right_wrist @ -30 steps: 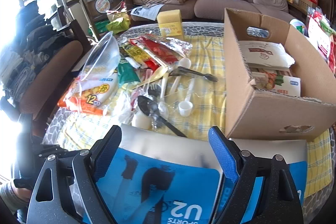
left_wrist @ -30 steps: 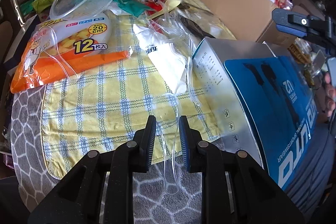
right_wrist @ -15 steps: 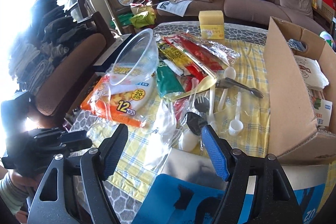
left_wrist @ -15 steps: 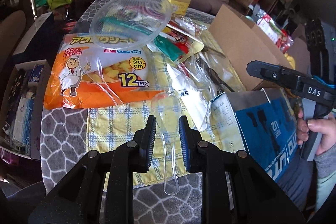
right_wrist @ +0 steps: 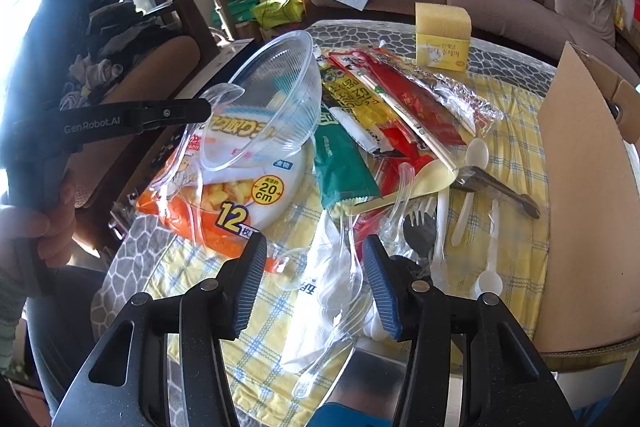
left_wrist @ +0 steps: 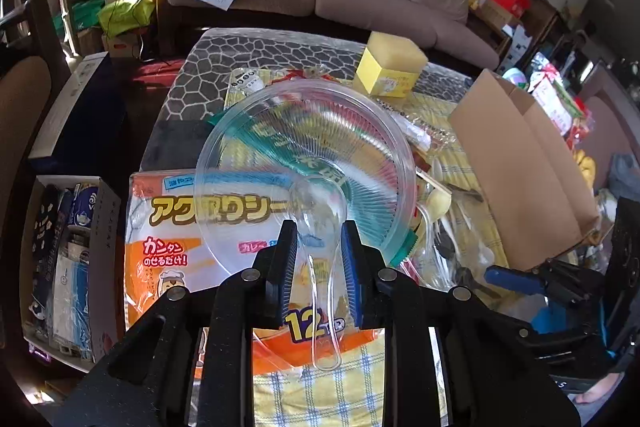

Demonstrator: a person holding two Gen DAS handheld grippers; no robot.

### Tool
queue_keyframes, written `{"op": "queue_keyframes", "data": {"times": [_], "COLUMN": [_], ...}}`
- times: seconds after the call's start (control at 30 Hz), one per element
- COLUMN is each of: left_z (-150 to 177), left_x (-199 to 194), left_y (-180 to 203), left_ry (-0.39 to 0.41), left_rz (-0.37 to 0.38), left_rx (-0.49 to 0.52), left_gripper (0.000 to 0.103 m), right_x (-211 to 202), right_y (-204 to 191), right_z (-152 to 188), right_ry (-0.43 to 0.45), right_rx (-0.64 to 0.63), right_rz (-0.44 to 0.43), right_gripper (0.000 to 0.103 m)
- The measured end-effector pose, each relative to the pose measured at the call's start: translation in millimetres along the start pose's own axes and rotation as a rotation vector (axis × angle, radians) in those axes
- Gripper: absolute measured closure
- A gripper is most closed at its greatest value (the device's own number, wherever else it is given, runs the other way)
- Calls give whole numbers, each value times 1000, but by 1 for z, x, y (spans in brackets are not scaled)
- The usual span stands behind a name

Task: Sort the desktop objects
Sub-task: 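Carry the clear plastic spoon in the left tool over the orange bag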

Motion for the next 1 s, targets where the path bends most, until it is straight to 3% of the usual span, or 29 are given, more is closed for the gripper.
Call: {"op": "queue_keyframes", "data": {"times": [0.37,0.6,0.8,1.0], "left_z": [-18,-23,-16,15], "left_x": [24,36,18,-15], "left_y": [-1,-2,-12,-43], "left_ry": [-21,-56,-45,-30], "left_rz": [-16,-22,-14,-8], "left_rx": [15,17,-9,-66], "left_gripper": [82,82,81,73], "right_x": [16,26,48,74], "right_y": [36,14,0,2], "right_z": [-19,-14,-5,-1], "right_ry": [-29,-82,-158,-221], "right_rx": [50,10,-98,-141], "right_rz": [42,-43,19,60], "right_gripper": [57,57,57,57]}}
Point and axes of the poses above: each gripper's, at about its wrist camera, not at the fingertips, and x roughly the way its jaws point, y to its right, z to its underside, the point moved 4 cm from there along x, roughly the way its jaws point, and after that the axes turned 4 degrees about x, right-handed, at the moved point
